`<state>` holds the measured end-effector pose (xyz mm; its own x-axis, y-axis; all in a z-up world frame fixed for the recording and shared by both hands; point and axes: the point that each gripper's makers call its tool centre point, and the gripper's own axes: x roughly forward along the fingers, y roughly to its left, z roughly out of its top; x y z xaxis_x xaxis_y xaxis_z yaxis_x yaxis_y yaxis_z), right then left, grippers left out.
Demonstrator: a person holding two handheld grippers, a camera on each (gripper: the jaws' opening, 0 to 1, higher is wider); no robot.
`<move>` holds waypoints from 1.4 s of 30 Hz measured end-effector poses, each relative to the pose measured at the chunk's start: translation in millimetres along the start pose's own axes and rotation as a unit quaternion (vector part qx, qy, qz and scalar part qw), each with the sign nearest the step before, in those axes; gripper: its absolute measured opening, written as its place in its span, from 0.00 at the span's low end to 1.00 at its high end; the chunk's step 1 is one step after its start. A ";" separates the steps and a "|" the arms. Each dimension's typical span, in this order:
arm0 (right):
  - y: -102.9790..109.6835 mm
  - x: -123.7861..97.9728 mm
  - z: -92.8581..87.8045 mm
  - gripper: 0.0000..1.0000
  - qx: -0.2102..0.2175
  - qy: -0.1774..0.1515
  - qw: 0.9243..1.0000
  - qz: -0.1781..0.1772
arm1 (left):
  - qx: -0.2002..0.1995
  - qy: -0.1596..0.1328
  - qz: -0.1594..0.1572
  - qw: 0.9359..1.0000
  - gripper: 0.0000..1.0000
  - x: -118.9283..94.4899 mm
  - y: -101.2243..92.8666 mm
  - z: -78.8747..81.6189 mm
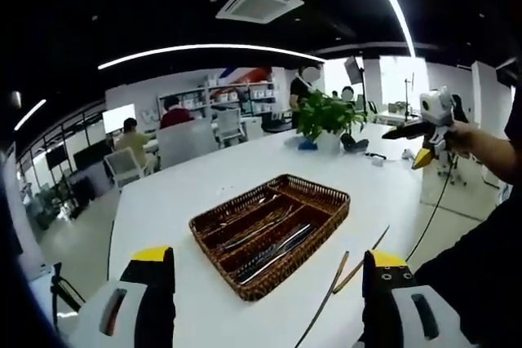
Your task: Arrange the knives, forks, and spoons in their matching storage slots by inserting each utensil handle-first until every utensil is classified and aligned in the correct compartment
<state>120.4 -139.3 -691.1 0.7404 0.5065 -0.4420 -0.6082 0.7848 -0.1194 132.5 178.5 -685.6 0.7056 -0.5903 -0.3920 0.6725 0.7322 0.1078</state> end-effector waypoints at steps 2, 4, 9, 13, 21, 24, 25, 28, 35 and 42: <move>0.0 0.4 0.3 0.99 0.000 0.000 1.000 0.001 | -0.002 0.006 0.003 1.000 1.00 -0.2 2.3 -3.3; 0.2 0.8 0.9 0.99 -0.001 0.000 1.000 0.001 | 0.000 0.007 0.007 1.000 1.00 -0.6 3.8 -4.7; 0.7 1.3 1.4 0.99 0.000 -0.002 1.000 0.001 | 0.003 0.007 0.006 1.000 1.00 -1.6 2.1 -6.0; 2.9 2.6 1.6 0.99 -0.001 -0.002 1.000 0.004 | 0.005 0.008 0.006 1.000 1.00 -2.9 2.4 -6.6; 14.7 14.4 7.2 0.99 -0.010 -0.004 1.000 0.019 | 0.010 0.002 0.007 1.000 1.00 -6.9 0.4 -5.2; 19.8 19.4 11.1 0.99 -0.014 -0.007 1.000 0.027 | 0.008 0.002 0.008 1.000 1.00 -8.5 1.2 -5.9; 21.3 20.8 11.6 0.99 -0.016 -0.007 0.999 0.029 | 0.008 0.002 0.009 1.000 1.00 -8.8 1.7 -6.4; 26.3 26.4 12.2 0.99 -0.020 -0.008 0.999 0.037 | 0.009 0.002 0.007 1.000 1.00 -9.6 1.1 -7.0; 35.6 34.7 14.2 0.99 -0.027 -0.011 0.998 0.050 | 0.012 0.004 0.007 1.000 1.00 -11.6 1.6 -9.0; 44.3 45.0 16.9 0.99 -0.030 -0.019 0.997 0.067 | 0.011 -0.001 0.014 1.000 1.00 -12.2 6.6 -10.3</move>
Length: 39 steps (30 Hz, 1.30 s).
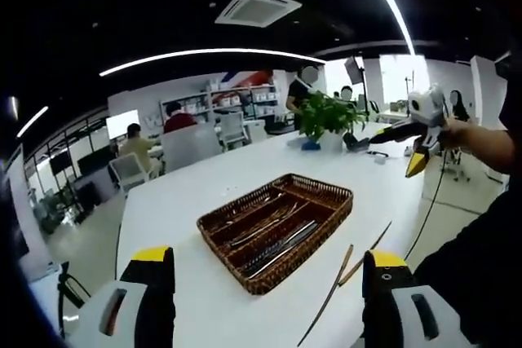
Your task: Arrange the knives, forks, and spoons in their matching storage slots by inserting each utensil handle-first until every utensil is classified and aligned in the correct compartment
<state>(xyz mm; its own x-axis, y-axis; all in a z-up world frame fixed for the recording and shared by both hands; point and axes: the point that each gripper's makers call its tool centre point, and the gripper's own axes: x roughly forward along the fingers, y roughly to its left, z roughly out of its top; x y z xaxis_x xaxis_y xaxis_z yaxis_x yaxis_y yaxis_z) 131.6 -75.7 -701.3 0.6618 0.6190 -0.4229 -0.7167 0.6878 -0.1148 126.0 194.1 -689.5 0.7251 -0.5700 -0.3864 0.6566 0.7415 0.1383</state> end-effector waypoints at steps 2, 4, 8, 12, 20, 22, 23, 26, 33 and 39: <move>1.2 4.9 -1.7 0.99 0.002 -0.002 1.000 0.000 | 0.000 0.001 0.000 1.000 1.00 0.0 -0.2 -1.0; 2.5 8.7 -5.0 0.98 0.001 0.001 1.000 0.000 | 0.001 0.001 -0.002 1.000 1.00 0.0 -1.1 -0.9; 11.2 16.8 -10.2 0.97 0.004 0.005 1.000 0.012 | 0.003 0.000 -0.003 1.000 1.00 -0.7 -1.2 -0.3; 17.4 22.2 -12.1 0.96 0.001 0.009 1.000 0.019 | 0.001 0.001 -0.001 1.000 1.00 -1.1 0.1 -1.4; 24.7 35.4 -12.9 0.93 -0.004 0.008 1.000 0.027 | -0.002 -0.008 -0.002 1.000 1.00 -0.7 0.1 -2.3; 26.1 39.1 -14.6 0.92 -0.004 0.011 1.000 0.029 | -0.004 -0.007 -0.004 1.000 1.00 0.8 -1.1 -5.1; 27.0 40.5 -15.7 0.92 -0.004 0.013 0.999 0.031 | -0.005 -0.006 -0.005 1.000 1.00 1.3 -1.7 -6.3; 32.3 46.6 -18.0 0.92 -0.004 0.016 0.999 0.037 | -0.011 -0.004 -0.010 1.000 1.00 2.3 -3.4 -11.0; 45.7 59.4 -19.1 0.97 -0.013 0.022 0.998 0.059 | -0.020 -0.003 -0.001 1.000 1.00 1.0 3.2 -16.1; 53.6 73.6 -19.2 0.98 -0.018 0.026 0.998 0.062 | -0.028 -0.004 -0.001 1.000 1.00 -1.1 7.3 -16.4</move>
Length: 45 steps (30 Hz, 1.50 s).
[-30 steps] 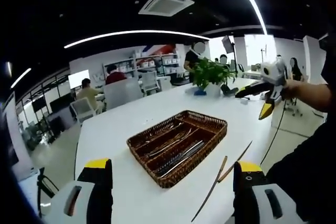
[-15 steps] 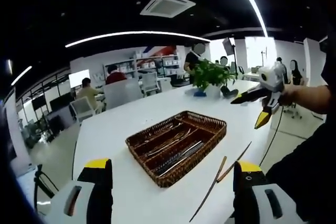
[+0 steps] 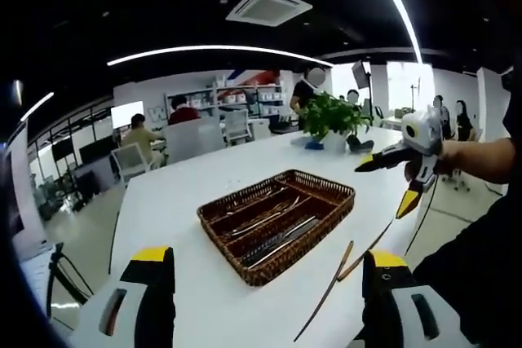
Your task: Arrange the knives, forks, and spoons in their matching storage slots by inserting each utensil handle-first until every utensil is classified and aligned in the correct compartment
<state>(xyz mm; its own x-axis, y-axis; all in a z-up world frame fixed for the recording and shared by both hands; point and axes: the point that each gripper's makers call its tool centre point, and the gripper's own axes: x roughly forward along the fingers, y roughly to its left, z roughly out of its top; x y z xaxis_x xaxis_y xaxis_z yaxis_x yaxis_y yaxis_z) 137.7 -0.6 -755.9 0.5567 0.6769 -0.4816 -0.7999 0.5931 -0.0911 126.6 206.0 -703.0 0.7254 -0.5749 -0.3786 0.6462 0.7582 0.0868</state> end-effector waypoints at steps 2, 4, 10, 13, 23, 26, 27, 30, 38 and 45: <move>1.7 3.6 -1.4 0.98 0.000 0.002 1.000 0.001 | -0.001 0.003 -0.001 1.000 1.00 -0.4 0.8 -0.7; 3.6 9.3 -5.0 0.99 0.002 0.006 1.000 0.005 | -0.005 0.001 -0.001 1.000 1.00 -2.0 2.5 0.0; 9.7 18.4 -16.5 0.99 -0.008 0.025 1.000 0.012 | -0.006 0.003 0.005 1.000 1.00 -5.8 7.4 0.1; 11.3 21.9 -22.3 0.99 -0.009 0.030 0.999 0.014 | -0.005 0.000 0.007 1.000 1.00 -8.0 8.3 1.8; 22.0 40.4 -40.3 0.97 -0.008 0.042 0.999 0.029 | -0.008 -0.001 0.010 1.000 1.00 -11.1 6.2 -0.3; 26.1 47.0 -46.7 0.95 -0.008 0.046 0.998 0.035 | -0.008 0.000 0.010 1.000 1.00 -10.9 6.1 -0.8; 27.1 48.3 -48.5 0.95 -0.007 0.047 0.998 0.036 | -0.007 0.000 0.010 1.000 1.00 -10.9 6.0 -0.5; 31.9 52.4 -52.6 0.90 0.000 0.040 0.998 0.044 | -0.005 -0.001 0.011 1.000 1.00 -11.2 5.2 2.2; 47.3 62.4 -66.0 0.70 -0.005 0.043 0.997 0.068 | -0.004 -0.001 0.013 1.000 1.00 -12.2 6.3 1.4; 62.9 75.0 -69.0 0.46 -0.022 0.052 0.993 0.103 | -0.003 0.001 0.013 1.000 1.00 -12.9 6.4 0.4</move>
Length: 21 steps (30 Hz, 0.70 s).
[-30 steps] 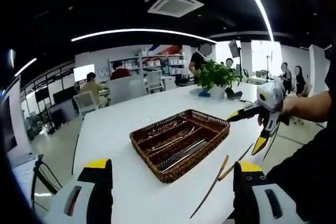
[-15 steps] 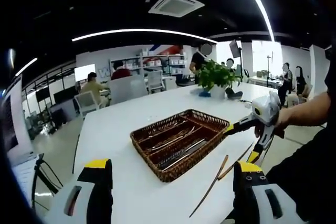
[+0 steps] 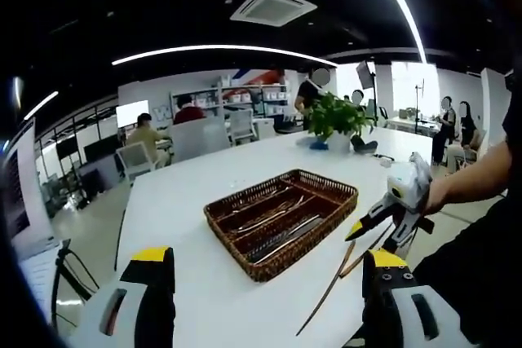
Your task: Arrange the knives, forks, and spoons in their matching storage slots by inserting each utensil handle-first until every utensil is classified and aligned in the correct compartment
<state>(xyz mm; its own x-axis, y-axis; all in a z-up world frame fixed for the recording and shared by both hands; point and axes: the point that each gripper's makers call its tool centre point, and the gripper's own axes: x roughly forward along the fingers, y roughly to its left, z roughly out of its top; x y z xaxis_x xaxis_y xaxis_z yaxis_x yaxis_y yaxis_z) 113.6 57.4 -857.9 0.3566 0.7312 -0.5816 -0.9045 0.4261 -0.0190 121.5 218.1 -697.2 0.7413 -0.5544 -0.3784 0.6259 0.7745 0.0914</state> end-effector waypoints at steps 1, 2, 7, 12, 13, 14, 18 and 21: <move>1.4 1.2 0.6 0.43 -0.003 0.000 1.000 0.003 | 0.000 0.000 0.000 1.000 1.00 -0.7 0.4 0.0; 2.8 2.6 0.4 0.39 -0.006 0.002 1.000 0.007 | 0.000 0.001 0.001 1.000 1.00 -1.0 0.8 -0.1; 10.3 8.7 -3.8 0.25 -0.015 0.015 0.999 0.028 | -0.001 0.002 0.001 1.000 1.00 -2.8 2.9 -0.9; 14.8 16.4 -5.4 0.21 -0.021 0.027 0.999 0.038 | -0.023 -0.004 -0.008 1.000 1.00 -2.2 1.9 -0.5; 15.4 17.5 -4.2 0.20 -0.021 0.027 0.999 0.039 | -0.024 -0.008 -0.007 1.000 1.00 -2.6 2.4 0.7; 16.2 19.4 -2.7 0.20 -0.024 0.028 0.998 0.042 | -0.027 -0.011 -0.008 1.000 1.00 -2.8 2.5 1.8; 15.7 24.6 -4.1 0.15 -0.027 0.035 0.998 0.044 | -0.034 -0.011 -0.006 0.999 1.00 -2.8 4.7 2.6; 15.9 20.6 -4.1 0.08 -0.021 0.021 0.999 0.043 | -0.035 -0.013 -0.006 0.999 1.00 -3.1 5.0 3.8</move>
<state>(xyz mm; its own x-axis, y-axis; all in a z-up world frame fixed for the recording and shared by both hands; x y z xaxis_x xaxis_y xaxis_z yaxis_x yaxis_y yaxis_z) 105.6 77.1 -873.5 0.2681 0.7412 -0.6154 -0.9408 0.3389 -0.0016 123.3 222.6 -692.0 0.7403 -0.5713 -0.3544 0.6173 0.7864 0.0219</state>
